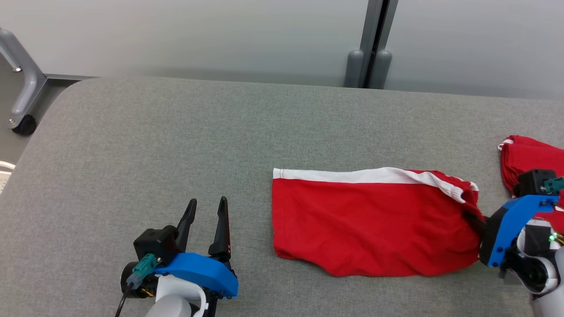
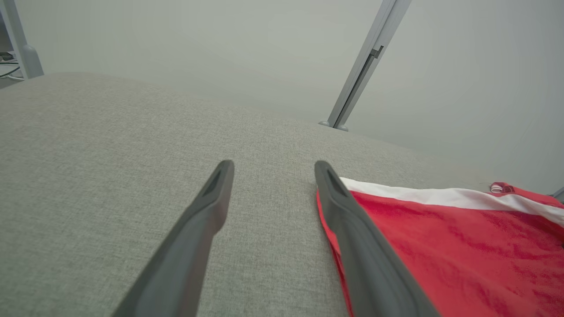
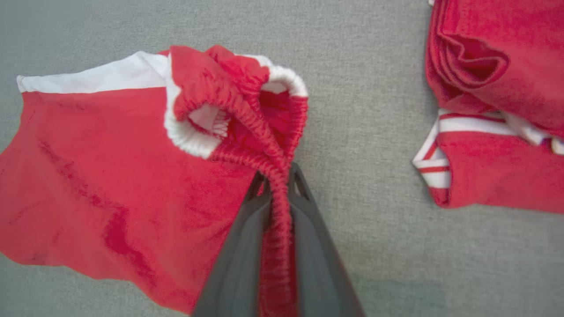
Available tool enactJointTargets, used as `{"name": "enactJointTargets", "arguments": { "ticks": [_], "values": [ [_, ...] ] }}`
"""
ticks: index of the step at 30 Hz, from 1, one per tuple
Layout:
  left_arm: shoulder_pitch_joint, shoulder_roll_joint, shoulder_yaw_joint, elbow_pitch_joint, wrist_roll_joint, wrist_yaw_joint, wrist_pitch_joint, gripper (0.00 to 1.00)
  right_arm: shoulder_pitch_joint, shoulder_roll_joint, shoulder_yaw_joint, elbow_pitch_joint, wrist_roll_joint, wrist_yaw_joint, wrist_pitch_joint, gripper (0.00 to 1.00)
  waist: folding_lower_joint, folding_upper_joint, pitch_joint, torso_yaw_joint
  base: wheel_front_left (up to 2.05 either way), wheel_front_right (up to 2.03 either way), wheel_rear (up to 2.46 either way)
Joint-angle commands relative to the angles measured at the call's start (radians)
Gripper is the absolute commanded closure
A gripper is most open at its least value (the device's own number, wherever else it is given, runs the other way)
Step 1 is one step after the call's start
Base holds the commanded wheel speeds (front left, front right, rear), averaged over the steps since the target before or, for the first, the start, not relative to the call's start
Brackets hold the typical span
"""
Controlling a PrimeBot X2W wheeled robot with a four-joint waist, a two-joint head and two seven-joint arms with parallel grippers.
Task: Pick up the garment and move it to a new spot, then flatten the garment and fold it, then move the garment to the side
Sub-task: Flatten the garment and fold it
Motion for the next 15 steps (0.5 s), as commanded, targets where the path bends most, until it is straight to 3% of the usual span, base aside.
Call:
{"name": "enactJointTargets", "arguments": {
  "ticks": [1, 7, 15],
  "values": [
    [-0.013, 0.005, 0.001, -0.003, -0.001, 0.001, 0.002, 0.0, 0.009, 0.023, -0.004, -0.012, 0.017, 0.0, 0.007, 1.0, 0.0, -0.0001, 0.001, -0.001, 0.0, 0.0, 0.0],
    [-0.027, 0.009, -0.006, -0.005, 0.0, 0.001, 0.008, 0.0, 0.001, 0.128, -0.01, -0.104, 0.121, 0.0, 0.059, 1.0, 0.0, -0.0001, 0.003, 0.009, 0.0, 0.0, 0.0],
    [-0.038, 0.007, -0.009, -0.01, -0.004, 0.004, 0.007, 0.0, -0.013, 0.208, 0.054, -0.224, 0.182, 0.0, 0.092, 1.0, 0.0, -0.0001, 0.012, 0.049, 0.0, 0.0, 0.0]
  ]
}}
